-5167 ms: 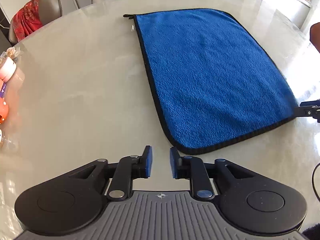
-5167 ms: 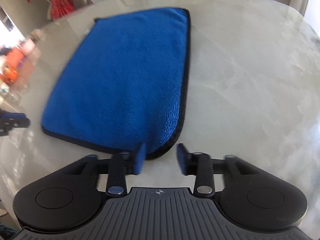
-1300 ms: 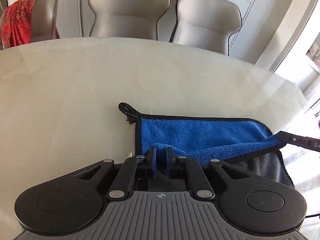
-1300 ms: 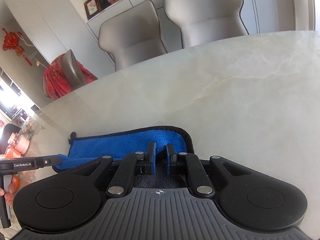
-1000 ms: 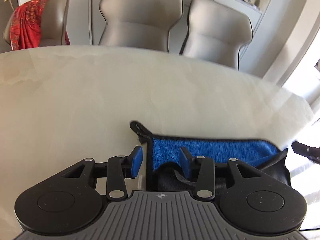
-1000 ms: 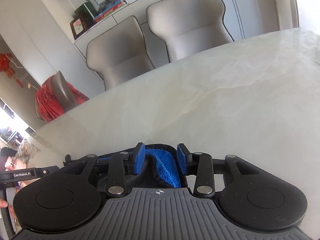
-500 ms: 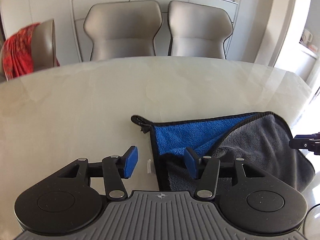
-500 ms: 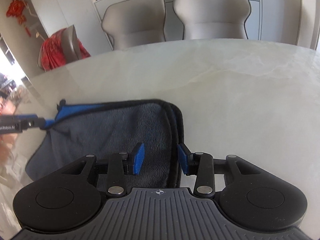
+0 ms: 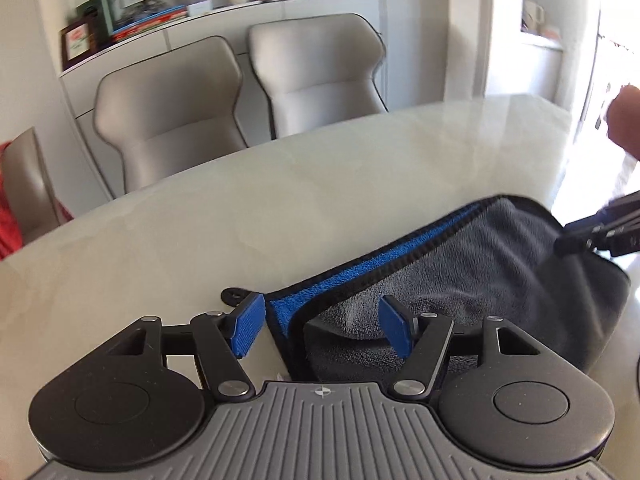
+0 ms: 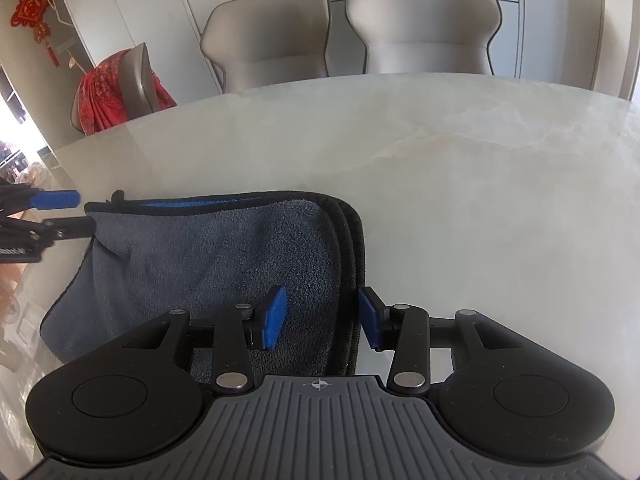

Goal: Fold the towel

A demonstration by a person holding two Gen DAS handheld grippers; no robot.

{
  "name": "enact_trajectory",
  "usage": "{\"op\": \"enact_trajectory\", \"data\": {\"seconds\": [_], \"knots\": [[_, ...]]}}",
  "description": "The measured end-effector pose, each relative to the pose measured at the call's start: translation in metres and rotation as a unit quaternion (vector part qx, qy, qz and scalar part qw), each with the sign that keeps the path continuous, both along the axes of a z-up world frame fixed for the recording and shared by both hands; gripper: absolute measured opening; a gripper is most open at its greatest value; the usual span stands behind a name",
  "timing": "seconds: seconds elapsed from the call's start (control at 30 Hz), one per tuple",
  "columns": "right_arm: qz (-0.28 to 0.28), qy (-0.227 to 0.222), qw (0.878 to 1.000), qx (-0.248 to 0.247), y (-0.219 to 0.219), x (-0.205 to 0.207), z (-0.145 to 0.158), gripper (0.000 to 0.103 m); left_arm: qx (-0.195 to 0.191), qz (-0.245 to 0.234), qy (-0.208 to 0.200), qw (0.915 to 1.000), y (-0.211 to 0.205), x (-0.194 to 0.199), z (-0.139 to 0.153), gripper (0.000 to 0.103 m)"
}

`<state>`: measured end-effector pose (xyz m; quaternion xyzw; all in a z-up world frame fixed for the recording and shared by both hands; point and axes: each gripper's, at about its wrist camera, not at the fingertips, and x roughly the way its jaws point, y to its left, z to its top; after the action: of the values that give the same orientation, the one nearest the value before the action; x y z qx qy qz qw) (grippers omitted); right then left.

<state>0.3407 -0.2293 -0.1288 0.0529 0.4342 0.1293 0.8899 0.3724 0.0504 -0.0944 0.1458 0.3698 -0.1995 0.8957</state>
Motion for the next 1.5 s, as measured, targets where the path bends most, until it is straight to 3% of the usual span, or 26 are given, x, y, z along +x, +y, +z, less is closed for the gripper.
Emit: {"op": "enact_trajectory", "data": {"seconds": [0.07, 0.13, 0.2, 0.27, 0.37, 0.7, 0.8, 0.93, 1.0, 1.27, 1.5], "knots": [[0.002, 0.000, 1.000, 0.000, 0.000, 0.000, 0.000, 0.043, 0.002, -0.020, 0.003, 0.9998, -0.004, 0.004, -0.001, 0.057], [0.003, 0.000, 1.000, 0.000, 0.000, 0.000, 0.000, 0.044, 0.003, -0.050, 0.024, 0.9984, -0.010, 0.010, -0.003, 0.041], [0.005, 0.000, 1.000, -0.001, 0.000, 0.000, 0.001, 0.044, 0.017, -0.065, 0.035, 0.9971, -0.014, 0.013, -0.007, 0.019], [0.006, -0.001, 1.000, -0.002, 0.000, 0.000, 0.001, 0.044, 0.035, -0.073, 0.036, 0.9960, -0.017, 0.016, -0.009, 0.010], [0.004, -0.003, 1.000, -0.001, -0.001, 0.000, 0.001, 0.044, 0.025, -0.069, 0.041, 0.9965, -0.015, 0.023, -0.007, 0.005], [-0.001, -0.046, 0.999, -0.009, 0.000, 0.009, 0.004, 0.044, 0.038, -0.053, 0.047, 0.9967, -0.019, 0.043, -0.011, 0.005], [0.007, -0.063, 0.998, -0.029, 0.005, 0.017, 0.005, 0.032, 0.034, -0.046, 0.053, 0.9970, -0.019, 0.043, -0.015, 0.005], [0.006, -0.066, 0.997, -0.047, 0.009, 0.034, 0.003, 0.031, 0.030, -0.040, 0.054, 0.9973, -0.016, 0.041, -0.016, 0.006], [0.010, -0.068, 0.997, -0.046, 0.011, 0.037, 0.004, 0.023, 0.027, -0.034, 0.057, 0.9974, -0.013, 0.040, -0.017, 0.008], [0.043, -0.058, 0.996, -0.053, 0.016, 0.048, 0.004, 0.006, 0.031, -0.030, 0.063, 0.9971, -0.011, 0.040, -0.021, 0.012], [0.019, -0.075, 0.996, -0.048, 0.008, 0.053, 0.010, 0.005, 0.030, -0.023, 0.061, 0.9974, -0.012, 0.048, -0.018, 0.013]]}}
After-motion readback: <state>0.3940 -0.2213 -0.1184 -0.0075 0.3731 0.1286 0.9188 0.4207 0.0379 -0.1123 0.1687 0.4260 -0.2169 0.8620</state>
